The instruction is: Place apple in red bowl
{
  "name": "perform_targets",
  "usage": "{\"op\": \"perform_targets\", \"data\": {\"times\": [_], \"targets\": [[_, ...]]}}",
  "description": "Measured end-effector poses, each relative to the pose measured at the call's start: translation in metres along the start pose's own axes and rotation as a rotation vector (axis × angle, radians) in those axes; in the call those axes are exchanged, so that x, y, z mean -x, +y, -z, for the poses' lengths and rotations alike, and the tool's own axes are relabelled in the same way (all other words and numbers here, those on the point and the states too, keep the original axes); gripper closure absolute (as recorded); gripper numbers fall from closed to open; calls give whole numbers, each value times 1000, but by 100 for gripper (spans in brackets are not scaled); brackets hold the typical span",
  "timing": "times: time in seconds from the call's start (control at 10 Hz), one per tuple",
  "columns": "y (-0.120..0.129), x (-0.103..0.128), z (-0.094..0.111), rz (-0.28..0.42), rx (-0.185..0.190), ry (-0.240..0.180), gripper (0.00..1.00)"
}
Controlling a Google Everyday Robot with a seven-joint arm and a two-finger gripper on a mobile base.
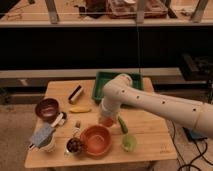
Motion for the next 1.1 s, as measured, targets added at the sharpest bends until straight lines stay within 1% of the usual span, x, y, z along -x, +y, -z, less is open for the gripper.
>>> {"op": "perform_targets", "data": {"times": [0.1,0.2,0.3,0.4,0.5,0.6,0.7,0.8,0.9,1.1], "targets": [[-9,8,2,29,-1,0,78],[-30,22,2,81,-1,-2,74],[-51,33,-2,114,1,-11,66],[-65,42,-8,132,3,-27,58],[-77,51,-18,139,6,-49,48],[-82,56,-38,136,15,-76,34],[-81,58,-46,135,20,-82,31],[-77,62,-55,125,29,-95,29],[-72,65,-57,101,34,-101,29],[-59,63,-54,52,37,-96,29]]}}
